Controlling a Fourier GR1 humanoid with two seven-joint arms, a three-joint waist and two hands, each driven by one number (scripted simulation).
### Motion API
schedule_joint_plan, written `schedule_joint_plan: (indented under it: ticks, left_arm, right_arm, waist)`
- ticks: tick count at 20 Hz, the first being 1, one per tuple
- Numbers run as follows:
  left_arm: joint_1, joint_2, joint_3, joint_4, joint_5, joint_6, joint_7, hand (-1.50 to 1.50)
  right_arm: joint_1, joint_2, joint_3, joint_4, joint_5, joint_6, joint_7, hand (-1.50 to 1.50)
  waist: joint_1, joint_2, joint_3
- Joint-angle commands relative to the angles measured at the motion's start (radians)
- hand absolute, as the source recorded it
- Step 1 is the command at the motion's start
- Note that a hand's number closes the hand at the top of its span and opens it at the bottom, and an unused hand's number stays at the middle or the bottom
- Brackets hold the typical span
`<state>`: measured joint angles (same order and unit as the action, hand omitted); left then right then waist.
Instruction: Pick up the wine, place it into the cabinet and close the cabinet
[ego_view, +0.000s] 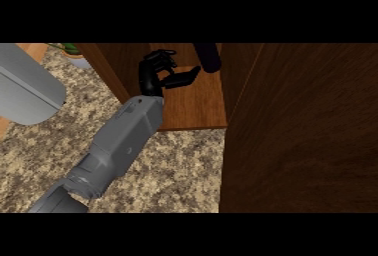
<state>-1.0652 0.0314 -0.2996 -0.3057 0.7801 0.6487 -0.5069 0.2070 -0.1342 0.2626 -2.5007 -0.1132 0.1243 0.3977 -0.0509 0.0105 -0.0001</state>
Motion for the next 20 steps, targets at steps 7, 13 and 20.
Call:
schedule_joint_plan:
  ticks: [7,13,20]
  left_arm:
    - [-0.108,0.044,-0.018,0.168,-0.085,0.06,0.038,-1.5]
    - [-0.084,0.045,0.005,0.208,-0.089,0.075,-0.002,-1.5]
    - [-0.085,0.065,0.026,0.198,-0.093,0.004,-0.037,-1.5]
  right_arm:
    - [0.014,0.021,0.051,-0.144,-0.046,-0.016,0.077,-1.5]
    - [0.067,-0.003,-0.007,-0.122,-0.112,0.037,0.005,-1.5]
    - [0.044,0.007,0.039,-0.137,-0.063,0.019,0.06,-1.5]
  waist:
    - [-0.007,0.005,-0.001]
    - [-0.023,0.011,0.001]
    - [-0.009,0.008,-0.001]
